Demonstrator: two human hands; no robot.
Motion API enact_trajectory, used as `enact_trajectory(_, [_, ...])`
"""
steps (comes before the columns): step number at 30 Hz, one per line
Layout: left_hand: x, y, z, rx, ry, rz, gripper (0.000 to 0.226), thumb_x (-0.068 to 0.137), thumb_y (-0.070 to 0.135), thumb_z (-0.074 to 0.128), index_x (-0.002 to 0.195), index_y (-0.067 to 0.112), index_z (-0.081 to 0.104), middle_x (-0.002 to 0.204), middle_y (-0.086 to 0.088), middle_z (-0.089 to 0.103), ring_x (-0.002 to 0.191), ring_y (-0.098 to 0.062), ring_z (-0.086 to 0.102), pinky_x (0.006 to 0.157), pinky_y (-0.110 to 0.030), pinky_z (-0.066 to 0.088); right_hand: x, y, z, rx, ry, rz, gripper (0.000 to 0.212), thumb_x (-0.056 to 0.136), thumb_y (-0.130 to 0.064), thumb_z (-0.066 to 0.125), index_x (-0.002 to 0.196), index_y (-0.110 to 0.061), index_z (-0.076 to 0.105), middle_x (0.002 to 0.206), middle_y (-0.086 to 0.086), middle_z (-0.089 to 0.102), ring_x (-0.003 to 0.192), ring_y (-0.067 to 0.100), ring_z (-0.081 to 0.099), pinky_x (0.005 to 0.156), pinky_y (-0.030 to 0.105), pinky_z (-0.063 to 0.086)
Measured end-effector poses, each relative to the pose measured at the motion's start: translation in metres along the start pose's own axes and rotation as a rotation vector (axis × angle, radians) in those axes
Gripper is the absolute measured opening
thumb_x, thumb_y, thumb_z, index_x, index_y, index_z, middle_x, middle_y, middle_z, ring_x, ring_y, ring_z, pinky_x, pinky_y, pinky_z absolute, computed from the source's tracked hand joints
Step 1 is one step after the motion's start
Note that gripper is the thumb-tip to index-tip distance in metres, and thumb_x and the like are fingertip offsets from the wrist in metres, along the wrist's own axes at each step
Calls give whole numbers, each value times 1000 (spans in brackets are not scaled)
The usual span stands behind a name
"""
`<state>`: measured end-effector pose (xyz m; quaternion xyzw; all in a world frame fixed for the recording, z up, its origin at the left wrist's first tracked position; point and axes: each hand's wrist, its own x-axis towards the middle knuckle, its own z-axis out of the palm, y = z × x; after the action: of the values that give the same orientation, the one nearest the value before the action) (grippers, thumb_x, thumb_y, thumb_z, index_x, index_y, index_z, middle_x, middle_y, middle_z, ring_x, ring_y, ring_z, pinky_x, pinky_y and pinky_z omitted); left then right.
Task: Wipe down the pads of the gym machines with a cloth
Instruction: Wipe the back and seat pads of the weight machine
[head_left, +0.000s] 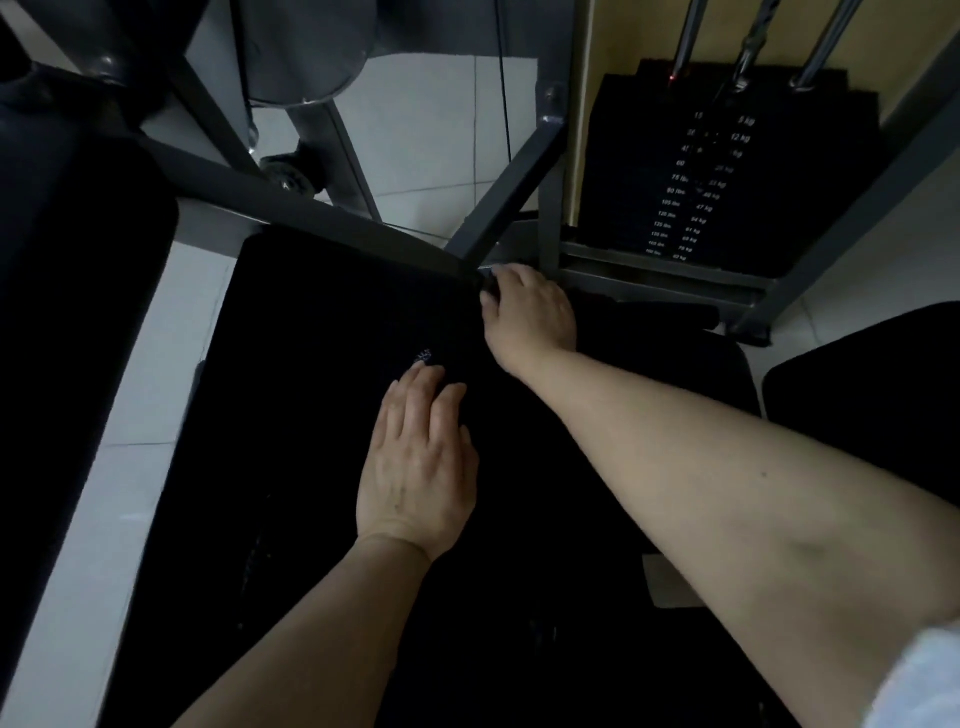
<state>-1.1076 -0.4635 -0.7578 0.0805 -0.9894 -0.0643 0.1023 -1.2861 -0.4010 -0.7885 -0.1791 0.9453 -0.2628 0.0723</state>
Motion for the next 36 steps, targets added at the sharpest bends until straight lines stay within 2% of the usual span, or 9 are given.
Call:
enact_trajectory(6, [-2,1,-10,-56,88,20,38,88,19,38,119,4,55,130,-18,53,130,-28,36,108,-46,29,-125,10,-2,10,-104,-273,65,92,-18,51,151,-20,23,160,-2,13,147,18,8,119,35,13])
enact_trajectory(10, [-26,-3,-19,5,39,-30,41,88,20,36,122,6,53,136,-18,50,133,-30,36,110,-49,26,-245,32,-8,25,-280,-448,57,97,-42,39,149,-23,26,161,-6,9,148,15,3,117,35,11])
enact_trajectory(14, [-33,-1,-14,128,-128,-1,48,89,26,32,127,3,52,140,-18,45,137,-30,28,113,-45,17,-225,52,-10,0,-303,-624,55,100,-47,34,148,-22,28,159,-4,18,147,15,12,116,32,15])
enact_trajectory(17, [-30,-1,-10,153,-160,-10,48,90,26,31,128,3,49,141,-19,44,137,-30,27,114,-44,15,-144,54,-2,21,-154,-414,57,95,-43,35,144,-15,38,156,3,28,144,22,24,113,39,28])
enact_trajectory(20, [-32,1,-11,153,-166,-19,47,92,26,31,129,4,48,142,-18,42,138,-30,27,116,-43,13,-64,56,-8,25,-56,-159,56,99,-39,37,148,-14,30,159,2,17,146,22,16,117,39,20])
enact_trajectory(23, [-31,1,-11,146,-156,-20,46,92,25,30,129,3,47,141,-18,42,138,-31,28,116,-44,15,-48,52,-9,15,-18,-65,55,100,-37,39,149,-15,27,160,0,12,147,20,12,119,37,11])
enact_trajectory(27, [-31,2,-12,122,-162,-38,47,91,25,29,129,4,46,140,-19,43,137,-32,31,115,-44,16,-147,50,-3,36,-13,-154,57,97,-42,30,147,-15,34,159,-2,18,146,20,16,117,36,17])
enact_trajectory(31, [-31,1,-11,108,-149,-32,46,91,23,30,127,1,48,137,-21,46,134,-33,33,113,-45,19,-257,45,-13,30,-216,-355,58,97,-42,34,150,-20,27,161,-6,10,148,15,9,114,34,15])
enact_trajectory(36, [-31,-1,-10,75,-135,-27,47,88,22,32,127,1,47,135,-22,48,133,-31,32,112,-45,19,-169,23,-3,29,-164,-395,55,95,-30,40,147,-14,31,159,0,16,146,20,15,118,33,14])
